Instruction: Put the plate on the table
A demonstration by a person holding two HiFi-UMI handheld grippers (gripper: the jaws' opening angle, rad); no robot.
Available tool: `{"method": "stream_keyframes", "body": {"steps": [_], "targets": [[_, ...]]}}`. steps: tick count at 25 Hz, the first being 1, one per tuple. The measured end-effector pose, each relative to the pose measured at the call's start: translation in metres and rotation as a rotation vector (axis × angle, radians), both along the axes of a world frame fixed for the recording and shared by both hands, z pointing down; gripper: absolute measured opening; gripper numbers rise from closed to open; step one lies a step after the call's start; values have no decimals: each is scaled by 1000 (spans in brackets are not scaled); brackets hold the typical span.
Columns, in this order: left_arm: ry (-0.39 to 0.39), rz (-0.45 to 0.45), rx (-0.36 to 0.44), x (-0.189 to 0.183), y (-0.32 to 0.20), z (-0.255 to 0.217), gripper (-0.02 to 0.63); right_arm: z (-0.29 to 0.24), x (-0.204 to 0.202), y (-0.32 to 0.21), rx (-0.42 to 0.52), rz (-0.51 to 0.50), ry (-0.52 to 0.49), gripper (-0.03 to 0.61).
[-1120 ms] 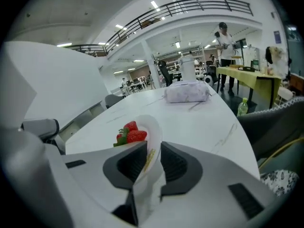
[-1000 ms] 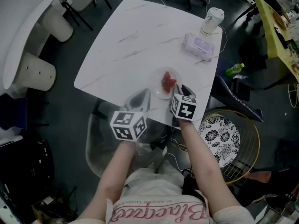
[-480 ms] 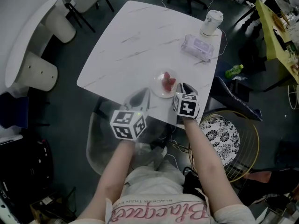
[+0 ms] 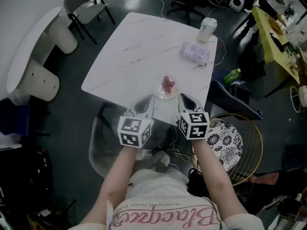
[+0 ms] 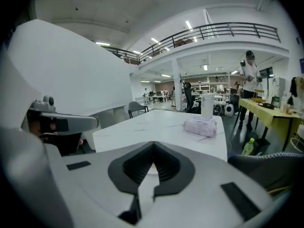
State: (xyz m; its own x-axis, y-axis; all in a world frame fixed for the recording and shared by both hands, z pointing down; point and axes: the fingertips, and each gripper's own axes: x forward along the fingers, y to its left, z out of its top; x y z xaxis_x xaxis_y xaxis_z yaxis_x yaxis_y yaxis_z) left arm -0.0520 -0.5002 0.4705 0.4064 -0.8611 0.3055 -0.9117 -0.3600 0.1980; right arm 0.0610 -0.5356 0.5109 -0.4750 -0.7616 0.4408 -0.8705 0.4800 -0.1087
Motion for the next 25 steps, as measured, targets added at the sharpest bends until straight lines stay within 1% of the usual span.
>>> {"method": "stream_keyframes", "body": {"steps": [5,11,15,18,21,25], "targets": [[-43,62,94,18,28,-31,2,-52,-8,40,95,-67,-45,2],[-48,78,204,28,57,-72,2,-109,-16,82,214,-127,-70,2],[-64,85,268,33,75,-96,3,-145,-17,107,290,-144,-100,2],[-60,89,302,37,89,-111,3,-167,-17,124,332,-153,-126,2],[-40,85,326,40,101,-124,3,-184,-16,139,363,-153,-158,2],[-23,96,362,46,111,-138,3,-195,-11,152,393,-145,-175,2]]}}
